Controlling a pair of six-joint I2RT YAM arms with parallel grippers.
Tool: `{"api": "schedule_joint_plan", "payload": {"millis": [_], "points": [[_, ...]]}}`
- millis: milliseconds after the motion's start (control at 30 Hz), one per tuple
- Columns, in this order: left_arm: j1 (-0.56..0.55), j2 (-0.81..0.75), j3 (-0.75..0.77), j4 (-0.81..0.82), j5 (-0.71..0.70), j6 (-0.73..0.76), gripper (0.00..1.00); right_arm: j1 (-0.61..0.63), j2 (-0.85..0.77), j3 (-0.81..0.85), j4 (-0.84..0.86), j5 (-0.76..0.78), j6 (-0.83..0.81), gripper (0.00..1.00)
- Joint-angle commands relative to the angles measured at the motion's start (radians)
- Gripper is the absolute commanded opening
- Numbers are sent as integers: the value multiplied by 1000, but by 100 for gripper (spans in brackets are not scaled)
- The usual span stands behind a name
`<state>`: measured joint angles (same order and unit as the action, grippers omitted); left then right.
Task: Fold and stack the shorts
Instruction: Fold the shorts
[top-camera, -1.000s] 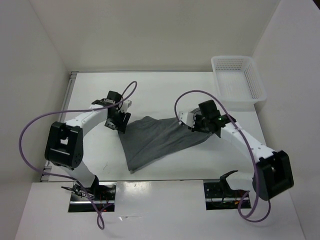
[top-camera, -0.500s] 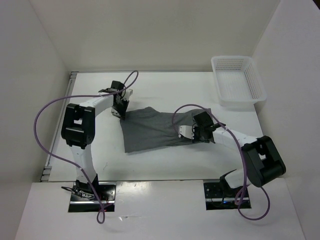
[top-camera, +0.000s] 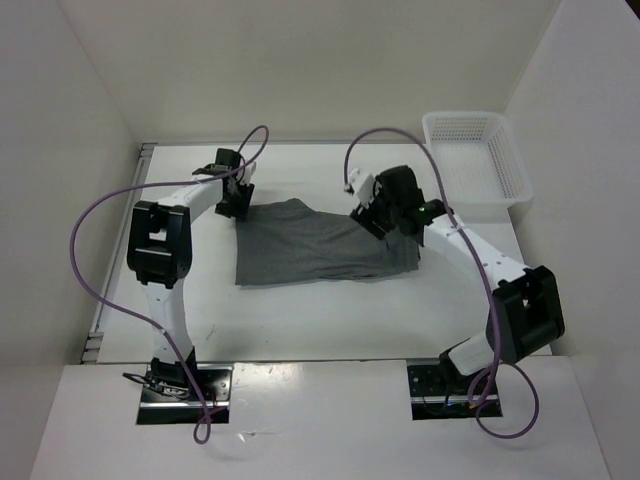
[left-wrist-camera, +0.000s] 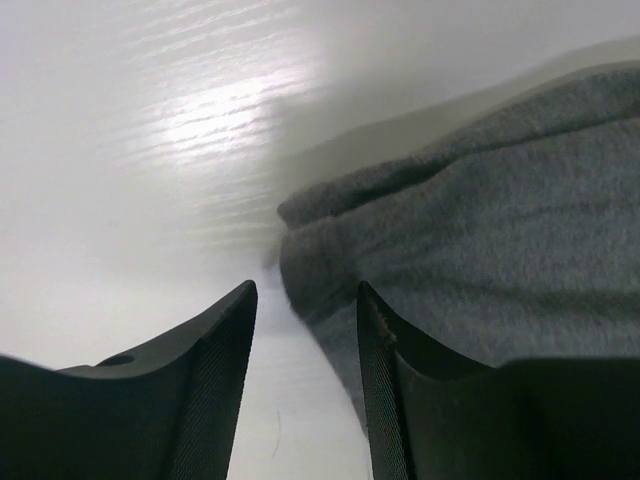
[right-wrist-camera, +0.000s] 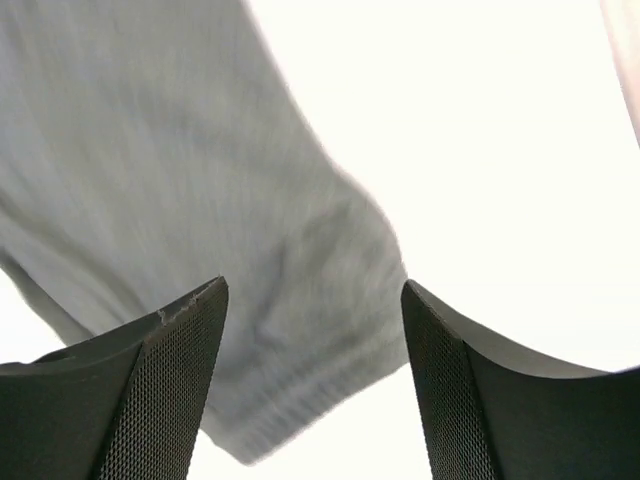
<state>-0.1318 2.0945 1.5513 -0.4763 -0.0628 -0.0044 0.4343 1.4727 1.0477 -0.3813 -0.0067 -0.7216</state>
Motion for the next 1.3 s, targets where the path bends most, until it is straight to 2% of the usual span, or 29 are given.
{"api": "schedule_joint_plan", "payload": {"millis": [0,33,67,167,367,500,533,733,900,1133,1267], "points": [[8,-131,18,-44,-25,4,53,-9,-25,138,-80,-100,419,75],[8,-158,9,-67,-25,4,54,-22,-12,150,-97,-123,548,77],[8,-184,-11,-82,-16,4,57,-66,-12,150,-108,-171,609,77],[8,-307,-111,-151,12,4,58,-152,-12,72,-108,-182,766,80],[-40,-427,-319,-232,86,4,58,-236,41,-23,-96,-164,775,83],[-49,-427,-388,-242,139,4,58,-423,102,-23,-96,-186,818,85],[-63,-416,-389,-242,139,4,58,-436,112,-23,-96,-199,818,85],[-84,-340,-425,-242,161,4,58,-436,143,-23,-74,-272,830,86],[-94,-308,-444,-197,138,4,58,-436,152,-87,-48,-315,887,86],[-94,-297,-453,-197,129,4,58,-436,234,-107,-37,-276,972,83],[-94,-287,-453,-197,120,4,58,-436,261,-107,-5,-334,982,72]]}}
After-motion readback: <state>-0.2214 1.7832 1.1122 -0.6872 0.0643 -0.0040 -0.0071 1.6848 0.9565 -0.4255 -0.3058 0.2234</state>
